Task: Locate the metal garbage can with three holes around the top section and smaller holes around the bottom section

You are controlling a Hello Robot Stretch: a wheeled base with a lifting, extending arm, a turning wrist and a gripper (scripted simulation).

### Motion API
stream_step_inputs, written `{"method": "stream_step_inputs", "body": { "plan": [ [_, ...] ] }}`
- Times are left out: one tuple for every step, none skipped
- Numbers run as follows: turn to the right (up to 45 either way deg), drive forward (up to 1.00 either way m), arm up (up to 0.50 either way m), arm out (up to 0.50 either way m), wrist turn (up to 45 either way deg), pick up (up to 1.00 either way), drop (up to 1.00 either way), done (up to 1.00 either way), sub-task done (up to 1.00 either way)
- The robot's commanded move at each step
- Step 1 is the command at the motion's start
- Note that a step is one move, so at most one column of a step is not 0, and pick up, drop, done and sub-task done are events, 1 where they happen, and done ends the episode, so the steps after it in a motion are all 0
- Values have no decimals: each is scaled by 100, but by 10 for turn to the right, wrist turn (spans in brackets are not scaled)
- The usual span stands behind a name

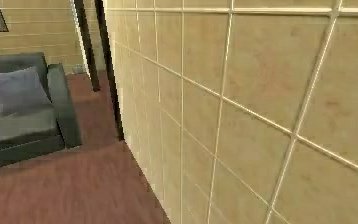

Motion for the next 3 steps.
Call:
{"method": "stream_step_inputs", "body": {
  "plan": [
    [-450,0,0,0,0,0,0,0,0],
    [-450,0,0,0,0,0,0,0,0],
    [-270,0,0,0,0,0,0,0,0]
  ]
}}
